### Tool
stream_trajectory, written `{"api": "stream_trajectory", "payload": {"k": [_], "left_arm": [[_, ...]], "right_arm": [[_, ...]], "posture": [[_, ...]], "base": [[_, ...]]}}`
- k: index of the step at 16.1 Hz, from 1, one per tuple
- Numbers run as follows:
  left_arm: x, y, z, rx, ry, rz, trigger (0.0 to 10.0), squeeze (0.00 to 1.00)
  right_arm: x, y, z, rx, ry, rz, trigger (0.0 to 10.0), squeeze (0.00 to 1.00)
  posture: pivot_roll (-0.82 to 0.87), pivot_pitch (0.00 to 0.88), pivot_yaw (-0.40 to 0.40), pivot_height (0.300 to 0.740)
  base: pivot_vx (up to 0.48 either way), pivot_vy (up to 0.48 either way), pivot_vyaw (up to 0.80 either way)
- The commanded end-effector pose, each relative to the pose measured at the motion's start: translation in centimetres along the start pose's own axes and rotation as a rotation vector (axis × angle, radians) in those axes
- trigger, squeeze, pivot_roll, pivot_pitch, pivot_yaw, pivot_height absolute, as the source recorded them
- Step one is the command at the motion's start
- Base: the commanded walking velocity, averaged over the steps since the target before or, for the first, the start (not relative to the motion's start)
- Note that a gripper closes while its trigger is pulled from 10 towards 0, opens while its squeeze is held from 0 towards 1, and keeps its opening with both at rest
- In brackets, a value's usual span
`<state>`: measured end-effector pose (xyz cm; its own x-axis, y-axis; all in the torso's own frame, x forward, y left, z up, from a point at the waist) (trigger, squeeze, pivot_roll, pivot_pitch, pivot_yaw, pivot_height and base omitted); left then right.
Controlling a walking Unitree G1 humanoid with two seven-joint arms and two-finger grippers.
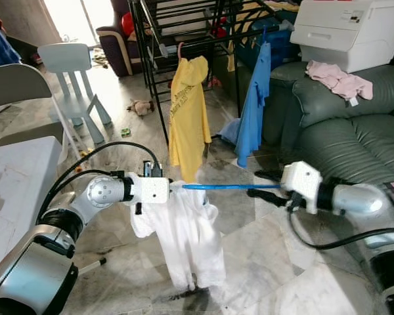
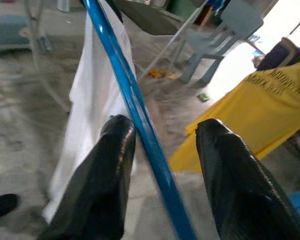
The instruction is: Hang hanger
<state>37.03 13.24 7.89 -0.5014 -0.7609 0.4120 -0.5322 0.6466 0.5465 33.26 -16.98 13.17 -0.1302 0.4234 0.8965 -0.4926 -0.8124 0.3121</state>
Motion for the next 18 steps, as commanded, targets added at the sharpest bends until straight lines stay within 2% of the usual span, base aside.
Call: {"api": "stream_trajectory", "payload": {"k": [1, 2, 3, 4, 6, 8, 9, 11, 12, 13, 14, 15, 16, 17, 18], "left_arm": [[-1.1, 0.7, -0.6, 0.039, 0.022, -0.052, 0.0, 0.0], [-1.4, 0.8, -1.0, 0.057, 0.033, -0.066, 0.0, 0.0], [-2.0, 1.0, -1.4, 0.088, 0.076, -0.099, 0.0, 0.0], [-2.7, 1.3, -2.0, 0.134, 0.144, -0.132, 0.0, 0.0], [-3.1, 1.5, -2.5, 0.174, 0.207, -0.142, 0.0, 0.0], [-3.4, 1.5, -3.0, 0.21, 0.27, -0.155, 0.0, 0.0], [-3.3, 1.5, -3.4, 0.238, 0.343, -0.139, 0.0, 0.0], [-2.7, 1.6, -5.1, 0.325, 0.524, -0.05, 0.0, 0.0], [-2.6, 1.7, -5.8, 0.357, 0.572, -0.032, 0.0, 0.0], [-2.1, 1.8, -6.8, 0.405, 0.666, 0.032, 0.0, 0.0], [-1.5, 1.8, -7.4, 0.413, 0.673, 0.08, 0.0, 0.0], [-0.3, 1.9, -8.1, 0.407, 0.634, 0.148, 0.0, 0.0], [1.1, 1.9, -8.4, 0.379, 0.567, 0.216, 0.0, 0.0], [2.3, 1.9, -8.3, 0.335, 0.511, 0.272, 0.0, 0.0], [4.0, 2.1, -8.2, 0.285, 0.433, 0.347, 0.0, 0.0]], "right_arm": [[1.5, 0.3, 0.5, 0.022, -0.012, 0.042, 10.0, 1.0], [1.7, 0.7, 0.4, 0.049, -0.051, 0.047, 10.0, 1.0], [2.1, 1.1, 1.1, 0.031, -0.06, 0.056, 10.0, 1.0], [3.2, 1.5, 3.4, -0.106, -0.052, 0.118, 10.0, 1.0], [4.3, 1.7, 5.7, -0.277, -0.04, 0.184, 10.0, 1.0], [5.2, 1.7, 6.6, -0.36, -0.106, 0.264, 10.0, 1.0], [5.1, 1.4, 6.3, -0.358, -0.165, 0.291, 10.0, 1.0], [3.3, -0.1, 4.2, -0.3, -0.251, 0.245, 10.0, 1.0], [3.0, -0.6, 3.3, -0.272, -0.272, 0.245, 10.0, 1.0], [2.7, -1.5, 2.1, -0.243, -0.313, 0.241, 10.0, 1.0], [1.9, -2.1, 1.9, -0.257, -0.347, 0.201, 10.0, 1.0], [1.0, -2.8, 1.4, -0.253, -0.35, 0.152, 10.0, 1.0], [0.4, -3.2, 0.9, -0.228, -0.393, 0.128, 10.0, 0.99], [0.3, -3.6, 0.7, -0.225, -0.416, 0.133, 10.0, 0.0], [-0.3, -4.4, 1.2, -0.299, -0.433, 0.108, 10.0, 0.0]], "posture": [[-0.1, 0.0, 0.085, 0.74], [-0.1, 0.0, 0.086, 0.74], [-0.1, 0.0, 0.087, 0.74], [-0.1, 0.0, 0.091, 0.74], [-0.1, 0.0, 0.095, 0.74], [-0.1, 0.0, 0.098, 0.74], [-0.1, 0.0, 0.1, 0.74], [-0.09, 0.0, 0.103, 0.74], [-0.09, 0.0, 0.103, 0.74], [-0.09, 0.0, 0.105, 0.74], [-0.09, 0.0, 0.105, 0.74], [-0.08, 0.0, 0.106, 0.74], [-0.08, 0.0, 0.106, 0.74], [-0.08, 0.0, 0.107, 0.74], [-0.07, 0.0, 0.108, 0.74]], "base": [[0.0, 0.0, 0.0], [0.0, 0.0, 0.0], [0.0, 0.0, 0.0], [0.0, 0.0, 0.0], [0.0, 0.0, 0.0], [0.0, 0.0, 0.0], [0.0, 0.0, 0.0], [0.0, 0.0, 0.0], [0.0, 0.0, 0.0], [0.0, 0.0, 0.0], [0.0, 0.0, 0.0], [0.0, 0.0, 0.0], [0.0, 0.0, 0.0], [0.0, 0.0, 0.0], [0.0, 0.0, 0.0]]}}
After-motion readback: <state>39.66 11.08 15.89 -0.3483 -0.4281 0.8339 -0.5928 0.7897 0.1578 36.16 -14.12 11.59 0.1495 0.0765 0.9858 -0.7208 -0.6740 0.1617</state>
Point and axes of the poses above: a point about 5 cm out from each wrist's last joint towards the gripper, its own y axis pointing back from the gripper into the wrist, its own x axis along the axis of the wrist's last joint, z = x × y, the point moved 5 cm from there along -y, pointing out of the wrist towards the gripper, and after that the axes turned 6 degrees about -y, right-handed, at the moved point
